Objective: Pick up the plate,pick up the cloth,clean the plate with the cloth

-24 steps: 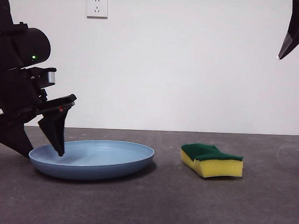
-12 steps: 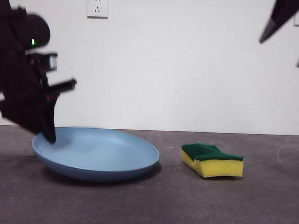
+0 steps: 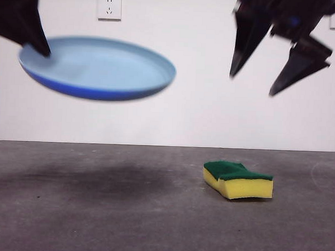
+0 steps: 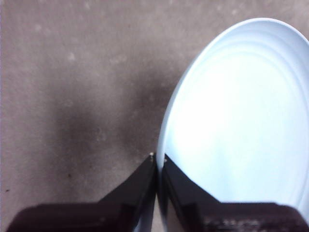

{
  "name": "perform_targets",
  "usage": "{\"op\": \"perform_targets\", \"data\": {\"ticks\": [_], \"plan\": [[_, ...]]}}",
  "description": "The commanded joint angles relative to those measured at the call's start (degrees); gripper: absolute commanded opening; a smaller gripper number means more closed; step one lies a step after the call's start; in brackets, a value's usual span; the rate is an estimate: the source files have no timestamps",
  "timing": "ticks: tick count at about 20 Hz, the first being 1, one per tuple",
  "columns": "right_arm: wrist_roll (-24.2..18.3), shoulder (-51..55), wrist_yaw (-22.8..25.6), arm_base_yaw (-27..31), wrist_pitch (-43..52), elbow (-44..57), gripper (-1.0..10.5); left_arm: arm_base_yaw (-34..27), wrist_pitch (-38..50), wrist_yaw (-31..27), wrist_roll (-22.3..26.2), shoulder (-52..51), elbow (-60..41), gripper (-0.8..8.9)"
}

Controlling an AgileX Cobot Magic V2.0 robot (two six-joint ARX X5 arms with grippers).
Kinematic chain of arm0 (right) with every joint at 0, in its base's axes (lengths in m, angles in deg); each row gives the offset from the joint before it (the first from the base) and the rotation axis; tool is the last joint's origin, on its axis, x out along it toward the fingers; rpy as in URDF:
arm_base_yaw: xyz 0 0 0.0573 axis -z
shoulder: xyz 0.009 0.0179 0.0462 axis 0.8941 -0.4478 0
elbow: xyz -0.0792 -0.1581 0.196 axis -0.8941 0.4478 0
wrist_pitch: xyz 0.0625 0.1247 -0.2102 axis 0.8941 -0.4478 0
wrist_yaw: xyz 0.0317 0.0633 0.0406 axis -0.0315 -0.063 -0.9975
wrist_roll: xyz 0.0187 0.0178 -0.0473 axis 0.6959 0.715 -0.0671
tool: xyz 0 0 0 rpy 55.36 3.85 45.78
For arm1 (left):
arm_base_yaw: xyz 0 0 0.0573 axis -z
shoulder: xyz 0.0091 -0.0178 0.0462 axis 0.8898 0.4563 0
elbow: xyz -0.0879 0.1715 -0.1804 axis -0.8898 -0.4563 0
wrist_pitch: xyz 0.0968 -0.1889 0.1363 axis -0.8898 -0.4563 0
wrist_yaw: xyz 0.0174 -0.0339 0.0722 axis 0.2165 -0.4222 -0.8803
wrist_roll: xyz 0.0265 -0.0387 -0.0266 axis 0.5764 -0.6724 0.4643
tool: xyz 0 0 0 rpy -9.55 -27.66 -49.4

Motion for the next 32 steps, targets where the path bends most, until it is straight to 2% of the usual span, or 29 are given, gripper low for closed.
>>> {"op": "perform_targets", "data": {"ticks": [1,3,6,10,18,21,24,26,29,32], "plan": [[-1.7,-5.0,2.5,-1.4,0.1,-0.3,4.3,0.2,-2.3,-0.2,0.7,-3.1,-0.4,-0.09],[-1.9,-9.2,2.7,-1.7,1.0,-0.3,4.3,0.2,-4.3,-0.2,0.7,-5.0,-0.4,-0.09],[-1.9,-14.7,5.3,-2.4,3.1,-0.3,4.3,0.2,-5.4,-0.2,0.7,-5.9,-0.4,-0.09],[-2.0,-19.9,5.3,-3.5,4.8,-0.3,4.3,0.2,-6.3,-0.2,0.7,-5.9,-0.4,-0.09],[-2.1,-22.6,5.4,-5.7,6.2,-0.3,4.0,0.2,-6.4,-0.2,0.7,-5.9,-0.4,-0.08],[-2.1,-23.5,5.9,-5.7,6.0,-0.3,2.4,0.2,-6.6,-0.2,0.7,-5.9,-0.4,-0.08],[-2.6,-23.5,9.0,-5.7,6.0,-0.3,0.9,0.2,-7.0,-0.4,0.7,-5.9,-0.4,-0.09],[-2.7,-22.8,9.6,-5.7,5.0,-0.4,-0.1,0.2,-7.0,-3.3,0.7,-5.7,-0.4,-0.09],[-1.9,-17.6,9.4,-6.7,4.3,-0.4,-0.1,0.2,-6.1,-9.4,0.7,-2.2,-0.4,-0.09],[0.0,-9.2,9.2,-9.1,4.5,-0.4,-0.1,0.6,-4.0,-9.0,0.4,4.3,-0.4,-0.09]]}}
